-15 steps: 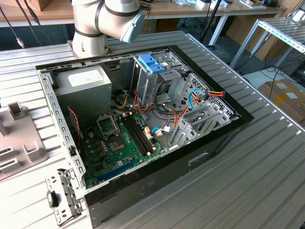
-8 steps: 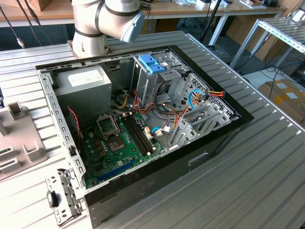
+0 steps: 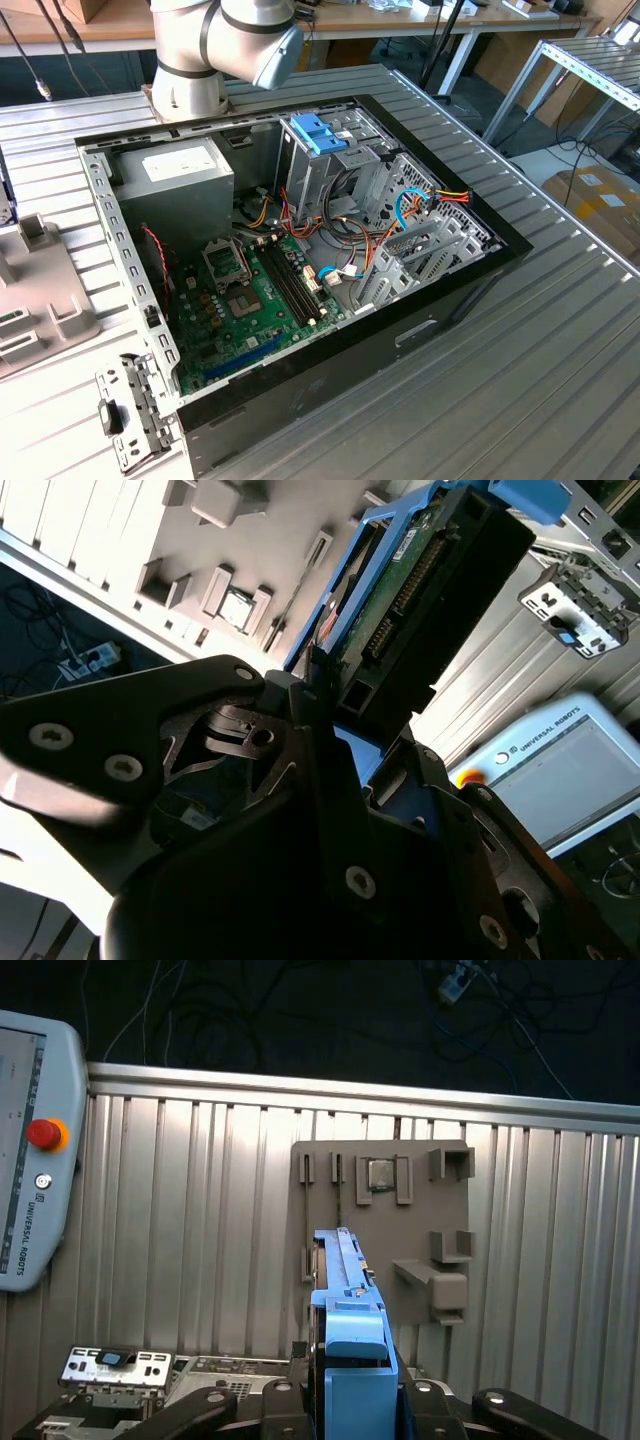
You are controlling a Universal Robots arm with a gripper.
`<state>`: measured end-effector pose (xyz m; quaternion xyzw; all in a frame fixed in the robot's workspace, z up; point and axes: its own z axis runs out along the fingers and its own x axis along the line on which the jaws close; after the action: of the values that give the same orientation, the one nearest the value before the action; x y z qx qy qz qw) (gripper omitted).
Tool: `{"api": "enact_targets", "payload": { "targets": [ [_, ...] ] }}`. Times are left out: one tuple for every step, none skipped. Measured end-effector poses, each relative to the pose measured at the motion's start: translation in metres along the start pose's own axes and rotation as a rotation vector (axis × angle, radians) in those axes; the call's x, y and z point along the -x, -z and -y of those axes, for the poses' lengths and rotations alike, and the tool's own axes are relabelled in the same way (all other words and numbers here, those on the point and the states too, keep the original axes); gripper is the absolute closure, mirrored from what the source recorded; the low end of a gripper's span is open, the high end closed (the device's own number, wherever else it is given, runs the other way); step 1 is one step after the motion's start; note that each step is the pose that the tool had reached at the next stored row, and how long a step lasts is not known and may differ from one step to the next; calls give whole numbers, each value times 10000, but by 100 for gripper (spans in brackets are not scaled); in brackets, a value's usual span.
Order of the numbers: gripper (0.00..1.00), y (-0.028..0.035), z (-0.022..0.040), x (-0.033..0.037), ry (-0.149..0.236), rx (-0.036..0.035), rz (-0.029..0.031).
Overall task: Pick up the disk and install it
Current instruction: 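Pick up the disk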
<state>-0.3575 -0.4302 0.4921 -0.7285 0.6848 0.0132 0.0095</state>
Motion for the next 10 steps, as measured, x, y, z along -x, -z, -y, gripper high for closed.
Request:
{"api": "enact_targets", "payload": {
  "targets": [
    [63, 0, 7, 0, -1, 0, 0],
    [63, 0, 15, -1, 0, 0, 0],
    [63, -1, 21, -1, 0, 0, 0],
    [63, -1, 30, -2, 0, 0, 0],
    [63, -1, 37, -2, -1, 0, 0],
    [63, -2, 47, -3, -1, -1, 0],
    [63, -1, 54, -3, -1, 1, 0],
    [63, -2, 60, -4, -1, 0, 0],
    [63, -2, 75, -5, -1, 0, 0],
    [63, -2, 84, -5, 0, 0, 0]
  ]
}}
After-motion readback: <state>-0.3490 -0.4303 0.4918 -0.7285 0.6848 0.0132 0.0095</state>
